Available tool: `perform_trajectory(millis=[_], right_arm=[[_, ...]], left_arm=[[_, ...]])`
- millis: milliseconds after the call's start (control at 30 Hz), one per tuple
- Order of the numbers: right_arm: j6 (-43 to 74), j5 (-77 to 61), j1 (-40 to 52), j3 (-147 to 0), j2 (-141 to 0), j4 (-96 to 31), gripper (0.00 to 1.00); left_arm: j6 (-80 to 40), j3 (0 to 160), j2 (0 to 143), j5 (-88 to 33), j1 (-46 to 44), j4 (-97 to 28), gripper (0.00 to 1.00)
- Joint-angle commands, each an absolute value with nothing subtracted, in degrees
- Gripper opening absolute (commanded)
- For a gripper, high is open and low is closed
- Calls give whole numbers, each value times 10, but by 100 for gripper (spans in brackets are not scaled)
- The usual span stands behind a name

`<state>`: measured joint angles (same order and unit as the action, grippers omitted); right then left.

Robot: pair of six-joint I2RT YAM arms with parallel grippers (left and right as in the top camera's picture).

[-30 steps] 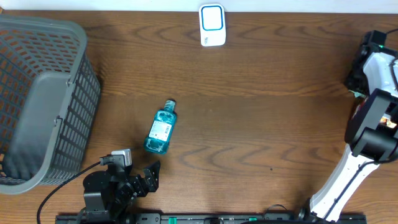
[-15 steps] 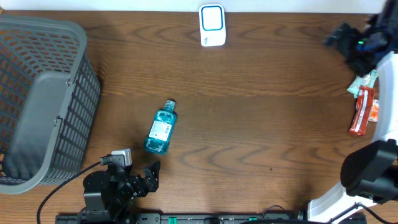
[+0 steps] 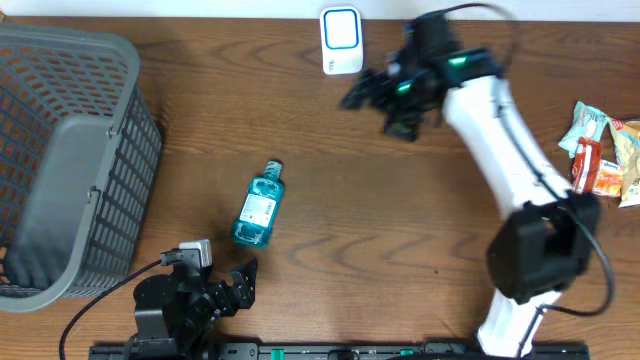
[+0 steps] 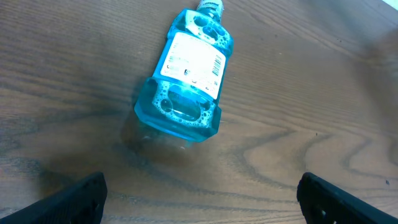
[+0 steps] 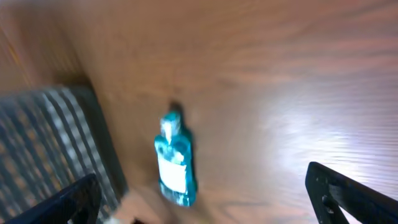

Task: Scan the item barcode
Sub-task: 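Reach the right gripper to the blue Listerine bottle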

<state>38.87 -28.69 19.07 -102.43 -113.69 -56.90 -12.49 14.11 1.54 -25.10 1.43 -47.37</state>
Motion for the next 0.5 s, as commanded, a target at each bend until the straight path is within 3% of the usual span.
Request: perform_trajectory(millis=[0,200,467], right_arm=[[428,-286,241,-1018,-1176,-561,99],[540,-290,317,-1018,-1255,-521,99],[544,-286,369,-1018,-1300,-456,99]], left_arm=[[-128,143,13,-248,15,-480,98],[-128,143,13,-248,15,-480,98],[-128,143,13,-248,15,-480,98]])
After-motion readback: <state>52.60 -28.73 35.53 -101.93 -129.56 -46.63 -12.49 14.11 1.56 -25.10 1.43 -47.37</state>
